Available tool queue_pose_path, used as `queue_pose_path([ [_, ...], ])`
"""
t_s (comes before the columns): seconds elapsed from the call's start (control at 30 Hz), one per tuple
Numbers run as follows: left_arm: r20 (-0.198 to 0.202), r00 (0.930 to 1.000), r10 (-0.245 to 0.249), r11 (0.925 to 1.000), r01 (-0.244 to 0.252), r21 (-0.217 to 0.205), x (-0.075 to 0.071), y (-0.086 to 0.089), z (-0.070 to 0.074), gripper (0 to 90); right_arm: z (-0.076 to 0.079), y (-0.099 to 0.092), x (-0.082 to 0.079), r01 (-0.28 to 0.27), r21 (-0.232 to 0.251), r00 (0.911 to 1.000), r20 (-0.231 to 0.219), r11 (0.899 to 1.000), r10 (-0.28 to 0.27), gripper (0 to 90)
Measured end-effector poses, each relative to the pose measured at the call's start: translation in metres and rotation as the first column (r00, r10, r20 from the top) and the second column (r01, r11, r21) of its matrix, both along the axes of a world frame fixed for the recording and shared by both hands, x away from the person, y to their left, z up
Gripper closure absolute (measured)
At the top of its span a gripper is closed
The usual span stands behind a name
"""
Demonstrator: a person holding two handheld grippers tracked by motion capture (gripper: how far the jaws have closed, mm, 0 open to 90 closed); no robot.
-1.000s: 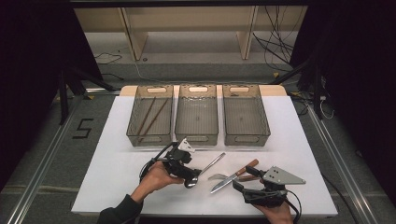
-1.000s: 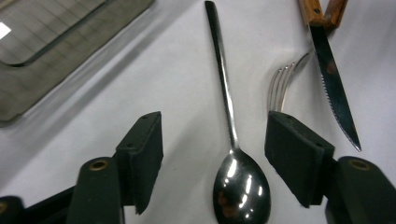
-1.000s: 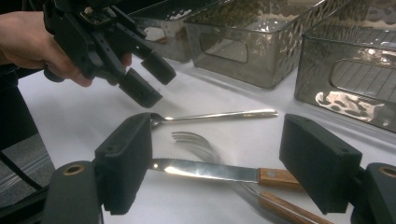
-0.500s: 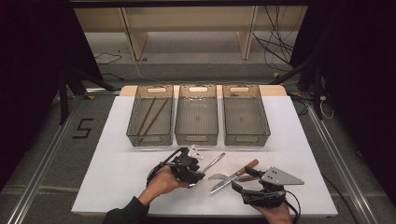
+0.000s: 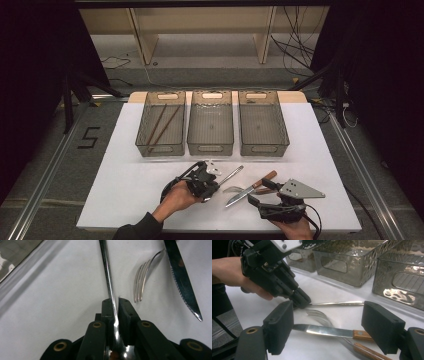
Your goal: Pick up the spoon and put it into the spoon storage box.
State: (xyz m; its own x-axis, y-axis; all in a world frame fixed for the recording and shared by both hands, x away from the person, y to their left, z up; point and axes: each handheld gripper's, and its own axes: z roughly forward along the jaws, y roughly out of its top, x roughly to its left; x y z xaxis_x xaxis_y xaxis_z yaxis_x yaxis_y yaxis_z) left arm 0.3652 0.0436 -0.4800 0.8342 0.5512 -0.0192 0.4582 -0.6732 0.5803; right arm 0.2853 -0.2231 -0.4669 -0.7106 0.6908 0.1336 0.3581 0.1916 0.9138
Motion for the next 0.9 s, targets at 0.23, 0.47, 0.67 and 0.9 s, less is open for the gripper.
queue_pose_path([
  [0.23,0.003,0.9997,0.025,0.9992,-0.025,-0.03,0.003,0.003,0.002,85.4,0.0,0.0,0.0,-0.002,0.0,1.0,0.002,1.0,0.002,26.5],
  [0.47,0.025,0.9982,0.054,0.9978,-0.053,-0.04,0.006,0.008,0.005,86.9,0.0,0.0,0.0,-0.002,0.001,1.0,0.0,1.0,0.002,26.5],
  [0.67,0.001,0.9976,0.069,0.9956,-0.069,-0.064,0.011,0.012,0.004,88.3,0.0,0.0,0.0,-0.004,-0.002,1.0,-0.002,1.0,0.004,26.5],
  [0.9,-0.002,0.9975,0.071,0.9951,-0.071,-0.069,0.011,0.014,0.004,89.3,0.0,0.0,0.0,-0.003,0.001,1.0,-0.001,1.0,0.003,26.5],
])
